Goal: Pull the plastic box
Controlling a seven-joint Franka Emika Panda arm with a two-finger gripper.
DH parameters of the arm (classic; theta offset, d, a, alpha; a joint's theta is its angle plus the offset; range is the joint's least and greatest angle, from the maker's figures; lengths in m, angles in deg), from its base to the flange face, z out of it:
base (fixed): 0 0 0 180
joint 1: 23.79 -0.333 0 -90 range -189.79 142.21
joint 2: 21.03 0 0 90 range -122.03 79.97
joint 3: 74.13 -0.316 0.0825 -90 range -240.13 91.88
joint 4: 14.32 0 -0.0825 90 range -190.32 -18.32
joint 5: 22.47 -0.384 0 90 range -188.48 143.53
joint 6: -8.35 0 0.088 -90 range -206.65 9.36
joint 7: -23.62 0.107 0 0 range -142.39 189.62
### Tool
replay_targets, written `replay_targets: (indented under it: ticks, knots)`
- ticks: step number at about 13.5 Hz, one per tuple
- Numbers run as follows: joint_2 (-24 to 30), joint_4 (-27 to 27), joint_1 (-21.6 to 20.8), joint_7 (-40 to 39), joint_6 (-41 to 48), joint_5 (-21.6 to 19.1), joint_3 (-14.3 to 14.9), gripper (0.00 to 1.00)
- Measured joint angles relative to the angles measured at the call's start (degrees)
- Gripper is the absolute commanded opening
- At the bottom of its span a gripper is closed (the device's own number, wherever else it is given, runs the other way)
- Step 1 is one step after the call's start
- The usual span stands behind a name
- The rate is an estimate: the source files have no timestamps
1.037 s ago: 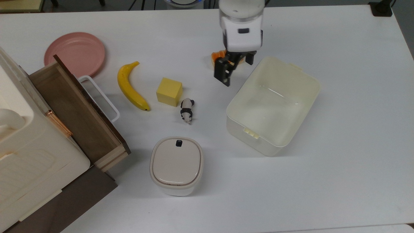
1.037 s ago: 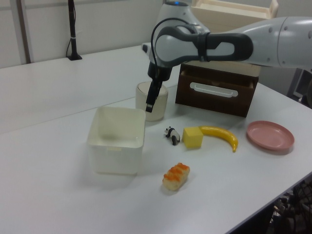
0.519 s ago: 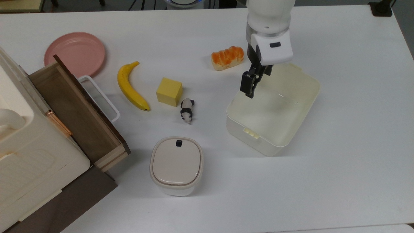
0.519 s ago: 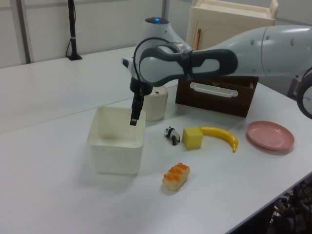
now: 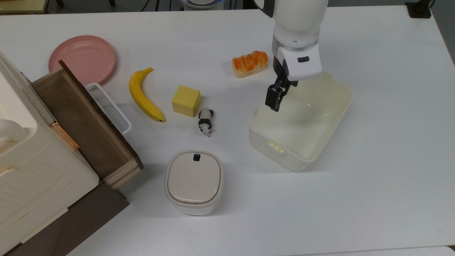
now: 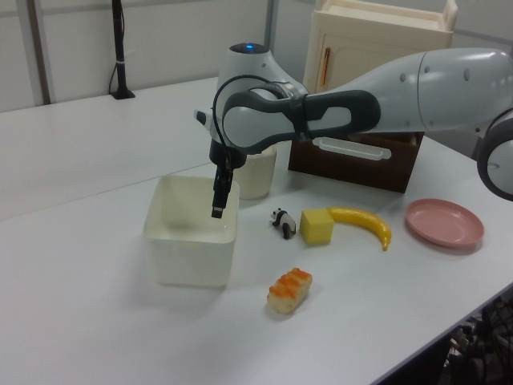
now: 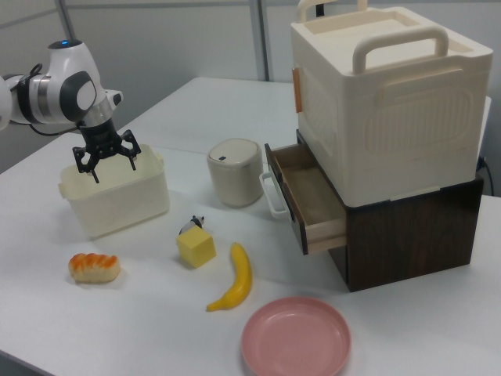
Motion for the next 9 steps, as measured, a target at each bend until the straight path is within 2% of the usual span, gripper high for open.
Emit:
replay_targets:
  ticks: [9]
  knots:
    - [-0.8, -2.5, 0.0, 0.0, 0.0, 4.0, 0.1, 1.0]
